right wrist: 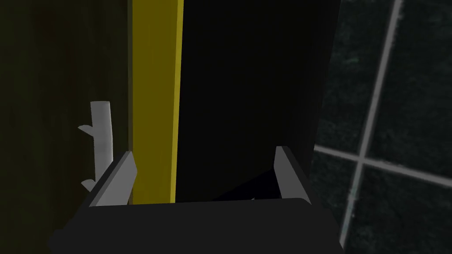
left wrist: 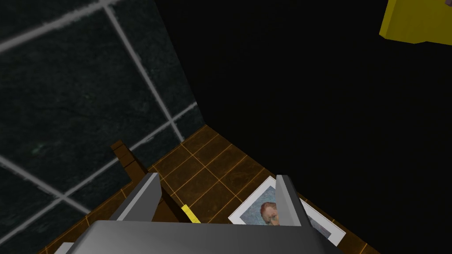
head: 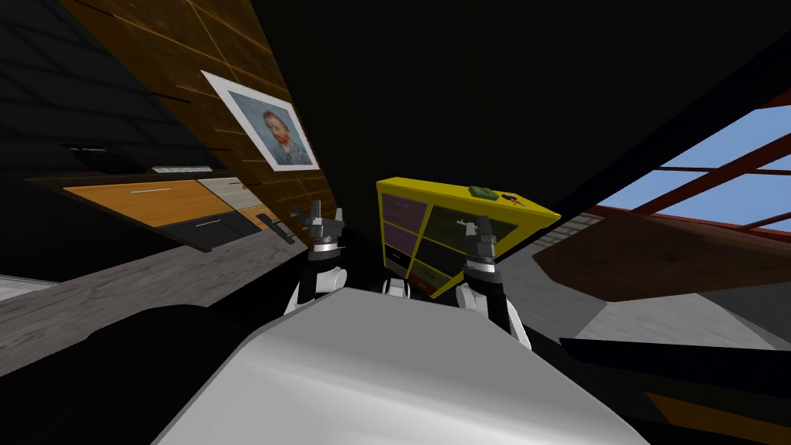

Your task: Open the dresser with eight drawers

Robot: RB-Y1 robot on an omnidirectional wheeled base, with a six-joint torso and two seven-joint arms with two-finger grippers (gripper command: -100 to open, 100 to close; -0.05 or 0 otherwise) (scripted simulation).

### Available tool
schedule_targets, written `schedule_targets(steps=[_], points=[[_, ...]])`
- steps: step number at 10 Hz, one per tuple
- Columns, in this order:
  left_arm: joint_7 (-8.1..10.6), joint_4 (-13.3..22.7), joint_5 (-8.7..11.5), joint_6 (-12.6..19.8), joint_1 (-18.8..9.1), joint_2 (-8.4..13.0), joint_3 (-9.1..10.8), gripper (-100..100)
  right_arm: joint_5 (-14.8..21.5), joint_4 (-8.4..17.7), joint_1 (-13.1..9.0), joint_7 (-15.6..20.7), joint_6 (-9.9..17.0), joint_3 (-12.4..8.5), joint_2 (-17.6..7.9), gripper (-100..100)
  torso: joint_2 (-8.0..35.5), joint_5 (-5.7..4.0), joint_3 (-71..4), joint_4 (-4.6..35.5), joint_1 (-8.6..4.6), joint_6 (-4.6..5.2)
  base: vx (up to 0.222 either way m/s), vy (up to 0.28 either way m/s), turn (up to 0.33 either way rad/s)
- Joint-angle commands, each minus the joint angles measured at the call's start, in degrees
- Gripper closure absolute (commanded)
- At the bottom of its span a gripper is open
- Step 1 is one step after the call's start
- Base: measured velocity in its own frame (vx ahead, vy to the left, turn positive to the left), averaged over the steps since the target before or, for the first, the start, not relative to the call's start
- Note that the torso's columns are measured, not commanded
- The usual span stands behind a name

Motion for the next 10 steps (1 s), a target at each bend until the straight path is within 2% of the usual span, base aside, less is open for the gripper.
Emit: schedule_targets(steps=[1,2,3,5,6,7,8,9,10], points=[[0.0,0.0,0.0,0.0,-0.01,0.0,0.0,0,2.42,2.85,0.04,0.43,2.82,0.66,-1.34,-100,-0.07,0.01,-0.05,-0.08,0.11,-0.18,-0.055,0.047,0.059],[0.0,0.0,0.0,0.0,-0.01,0.0,0.0,0,4.87,4.83,-0.51,0.94,4.81,0.83,-2.4,-100,-0.08,0.11,-0.13,0.08,0.1,-0.08,-0.064,0.061,0.08],[0.0,0.0,0.0,0.0,0.0,0.0,0.0,0,4.89,4.83,-0.51,0.94,4.81,0.83,-2.4,-100,0.15,0.23,-0.05,0.35,0.1,0.05,-0.036,0.054,0.053],[0.0,0.0,0.0,0.0,0.0,0.0,0.0,0,9.55,8.79,-1.8,2.17,8.71,1.23,-3.94,-100,1.12,0.34,0.55,0.86,0.06,0.28,-0.053,0.069,0.088],[0.0,0.0,0.0,0.0,-0.01,0.0,-0.01,0,10.47,9.32,-1.8,2.17,9.34,1.23,-3.94,-100,1.43,0.37,0.75,0.97,0.14,0.29,-0.068,0.069,0.041],[0.0,0.0,0.0,0.0,-0.01,0.0,0.0,0,12.81,11.8,-2.55,2.89,11.6,1.45,-4.47,-100,1.45,0.37,0.76,0.98,0.07,0.33,-0.089,0.062,0.074],[0.0,0.0,0.0,0.0,-0.01,0.0,-0.01,0,13.55,11.8,-2.55,2.89,11.84,1.45,-4.47,-100,1.39,0.34,0.72,0.96,0.03,0.3,-0.073,0.056,0.04],[0.0,0.0,0.0,0.0,-0.01,0.0,0.0,0,15.68,14.36,-3.36,3.66,14.04,1.68,-4.86,-100,1.2,0.35,0.6,0.92,0.01,0.3,-0.074,0.074,0.098],[0.0,0.0,0.0,0.0,-0.01,0.0,-0.01,0,16.77,14.4,-3.36,3.66,14.48,1.68,-4.86,-100,1.12,0.35,0.54,0.87,0.09,0.29,-0.058,0.066,0.038]])
